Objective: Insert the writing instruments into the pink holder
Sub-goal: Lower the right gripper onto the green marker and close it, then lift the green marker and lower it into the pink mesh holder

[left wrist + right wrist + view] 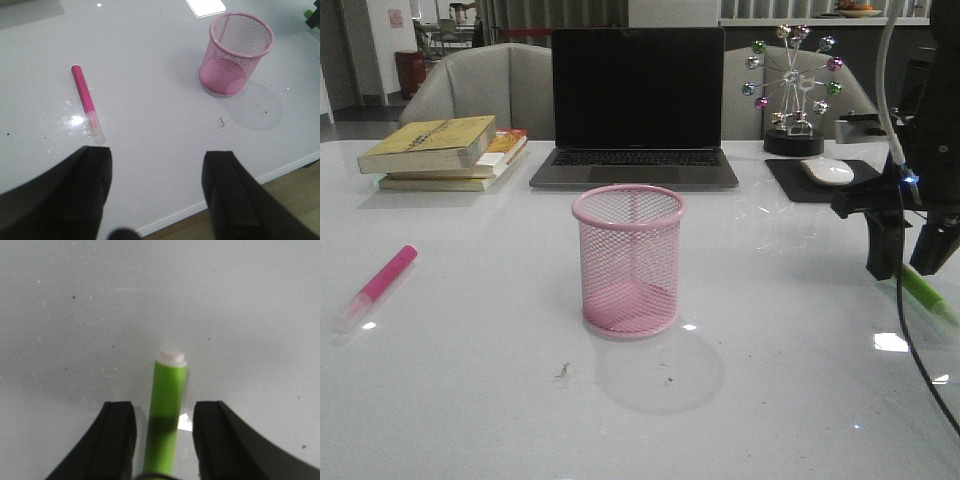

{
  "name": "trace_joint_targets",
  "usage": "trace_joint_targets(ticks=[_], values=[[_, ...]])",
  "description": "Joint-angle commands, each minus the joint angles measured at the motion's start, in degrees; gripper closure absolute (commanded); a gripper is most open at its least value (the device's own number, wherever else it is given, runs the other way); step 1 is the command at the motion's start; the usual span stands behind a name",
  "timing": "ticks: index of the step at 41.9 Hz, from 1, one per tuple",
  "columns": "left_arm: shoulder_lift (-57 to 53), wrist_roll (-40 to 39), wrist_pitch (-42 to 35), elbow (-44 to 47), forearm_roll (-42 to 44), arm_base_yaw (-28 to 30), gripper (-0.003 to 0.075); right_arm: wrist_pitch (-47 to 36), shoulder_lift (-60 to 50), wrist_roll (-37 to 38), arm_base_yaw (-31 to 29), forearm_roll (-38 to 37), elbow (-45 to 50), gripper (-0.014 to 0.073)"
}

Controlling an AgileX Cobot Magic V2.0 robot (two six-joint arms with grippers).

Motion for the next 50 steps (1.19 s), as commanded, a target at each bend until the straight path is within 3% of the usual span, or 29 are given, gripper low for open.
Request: trace_joint_targets(ticks=[1, 5, 12, 22, 40, 50], values=[[0.2, -0.1, -3.9, -1.6, -0.5, -0.5, 0.0267, -0.5, -1.8, 0.1, 0.0, -0.3, -3.0, 0.0202], [0.2, -0.1, -3.9, -1.6, -0.5, -0.5, 0.0267, -0.5, -1.4, 0.1, 0.0, -0.3, -3.3, 0.0256], [0.2, -0.1, -3.9, -1.6, -0.5, -0.5, 0.0267, -0.2, -1.7, 0.1, 0.0, 0.4, -3.3, 0.0446], [0.2, -0.1, -3.9, -1.6, -0.5, -0.5, 0.0267, -4.2, -8.8, 0.0, 1.5, 2.8, -1.4, 0.0484], [0.2, -0.1, -3.9, -1.6, -0.5, -0.5, 0.0267, -48.3, -38.8, 0.0, 21.0, 4.4, 23.4, 0.0484], [0.2, -0.1, -4.9, -1.6, -0.5, -0.5, 0.0267, -68.6, -38.3, 0.0, 31.4, 4.3, 29.5, 0.0484]])
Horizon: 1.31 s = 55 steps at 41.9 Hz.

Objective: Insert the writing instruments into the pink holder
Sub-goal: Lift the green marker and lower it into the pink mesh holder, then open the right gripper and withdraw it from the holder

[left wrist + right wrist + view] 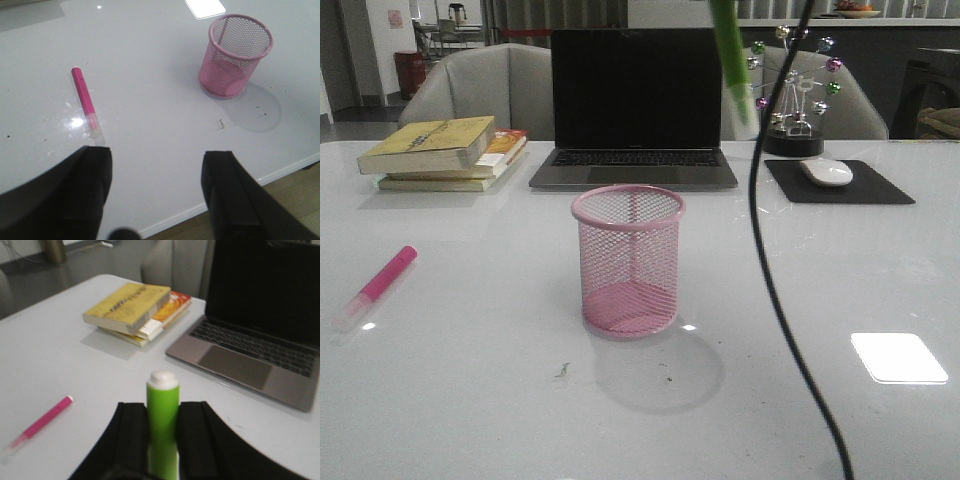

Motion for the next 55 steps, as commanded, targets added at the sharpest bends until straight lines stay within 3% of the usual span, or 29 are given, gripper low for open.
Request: trace_joint_targets(ticks=[1, 7, 15, 17, 24, 30, 34, 47, 55], values=[[0.2, -0.1, -4.4, -1.6, -0.5, -0.5, 0.0267, -13.2, 0.3, -0.1, 3.2, 0.0, -0.4, 0.0484], [0.2, -0.1, -4.4, -1.6, -0.5, -0.5, 0.0267, -21.9, 6.6, -0.1, 4.8, -0.1, -0.4, 0.0484], [0.2, -0.1, -4.4, -1.6, -0.5, -0.5, 0.0267, -24.9, 14.8, -0.1, 4.8, -0.1, -0.4, 0.0470], [0.2, -0.1, -4.4, -1.6, -0.5, -0.5, 0.0267, -24.9, 16.4, -0.1, 4.8, -0.1, -0.4, 0.0428], [0.2, -0.1, -4.4, -1.6, -0.5, -0.5, 0.0267, -24.7, 19.5, -0.1, 4.8, 0.0, -0.4, 0.0144], [0.2, -0.1, -4.4, -1.6, -0.5, -0.5, 0.0267, -23.4, 16.5, -0.1, 4.6, 0.0, -0.4, 0.0105], [0.2, -0.1, -4.3, -1.6, -0.5, -0.5, 0.0267, -16.8, 10.9, -0.1, 4.6, 0.0, -0.4, 0.0105], [0.2, -0.1, -4.3, -1.6, -0.5, -0.5, 0.0267, 19.8, -12.7, -4.3, 2.1, -0.2, -0.3, 0.0105], [0.3, -0.4, -4.4, -1.6, -0.5, -0.5, 0.0266, 31.5, -25.6, -4.3, 1.4, -0.2, 5.6, 0.0105]])
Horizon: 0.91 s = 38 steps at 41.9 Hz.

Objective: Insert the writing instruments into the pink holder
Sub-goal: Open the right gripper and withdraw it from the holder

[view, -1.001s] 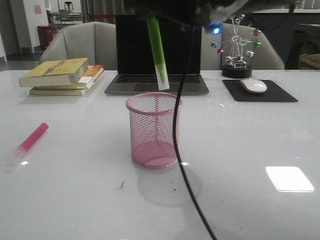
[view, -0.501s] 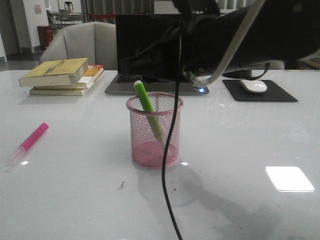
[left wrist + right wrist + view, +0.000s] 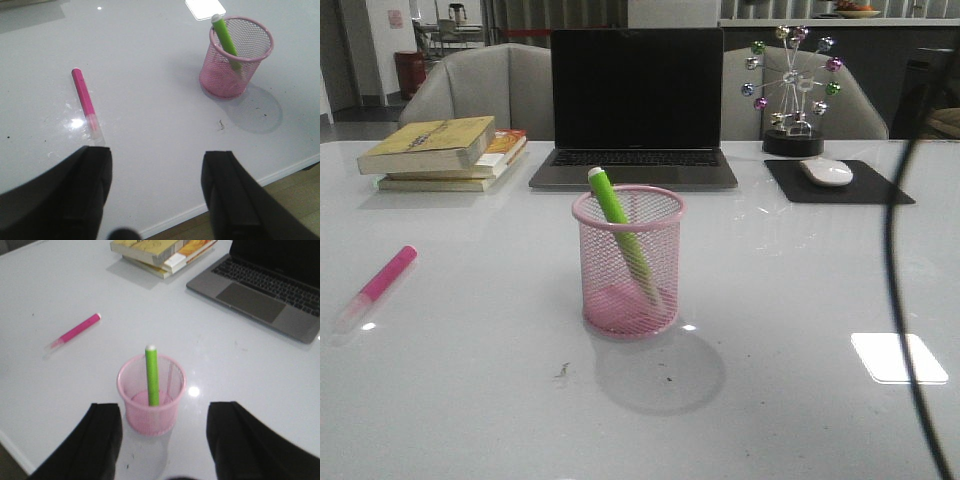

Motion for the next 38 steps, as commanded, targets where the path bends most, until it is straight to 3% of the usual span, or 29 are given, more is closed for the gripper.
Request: trace_joint_targets(ticks=[1, 9, 17, 20, 27, 38], values=[[0.4, -0.5, -4.4, -1.6, -0.5, -0.5, 0.0266, 2.2, -8.1, -0.8, -0.3, -0.4, 2.5, 0.0105], [2.5, -0.7, -4.4, -1.6, -0.6, -0.5, 0.0265, 9.9, -19.4, -0.8, -0.3, -0.5, 9.9, 0.0105], [9.0, -2.1, -4.3, -3.4, -0.4, -0.5, 0.0261, 12.1, -26.9, -0.8, -0.3, -0.5, 12.9, 0.0105], [13.0, -2.2, -4.3, -5.3, -0.4, -0.3, 0.0242, 12.1, -27.7, -0.8, -0.3, -0.5, 12.9, 0.0105], [22.7, -3.8, -3.4, -10.3, 0.0, 2.6, 0.0111, 12.1, -27.6, -0.8, -0.3, -0.4, 12.9, 0.0105], [41.4, -3.9, -2.7, -20.0, 0.5, 9.4, 0.0112, 12.1, -27.6, -0.8, -0.3, -0.4, 12.9, 0.0105]])
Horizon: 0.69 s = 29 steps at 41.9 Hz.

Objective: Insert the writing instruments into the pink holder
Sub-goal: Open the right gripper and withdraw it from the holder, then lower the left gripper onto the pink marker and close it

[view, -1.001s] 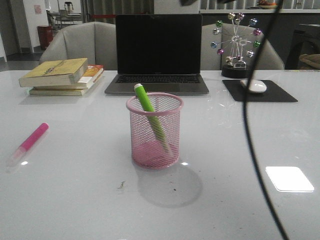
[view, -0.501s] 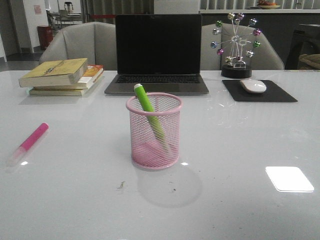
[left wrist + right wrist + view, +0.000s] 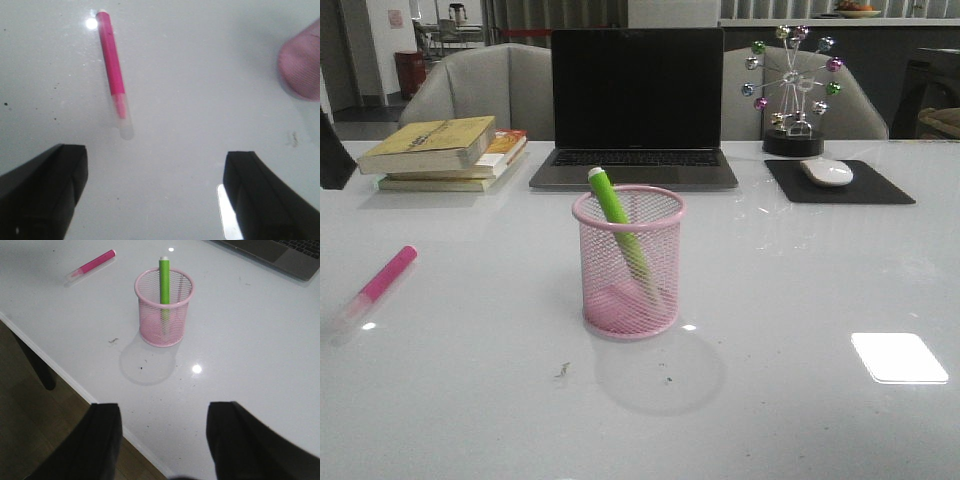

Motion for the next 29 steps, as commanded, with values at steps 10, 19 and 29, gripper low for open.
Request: trace_joint_targets(ticks=[10, 19, 29], values=[[18.9, -4.1, -0.2, -13.3, 4.4, 3.2, 0.0158, -3.9, 0.0, -0.6, -0.3, -0.4, -1.5, 0.0105], [28.2, -6.5, 1.5, -21.0, 6.3, 3.2, 0.0162, -3.9, 0.0, -0.6, -0.3, -0.4, -1.5, 0.0105], [34.8, -8.0, 2.1, -28.5, 6.1, 3.2, 0.0189, -3.9, 0.0, -0.6, -0.3, -0.4, -1.5, 0.0105]])
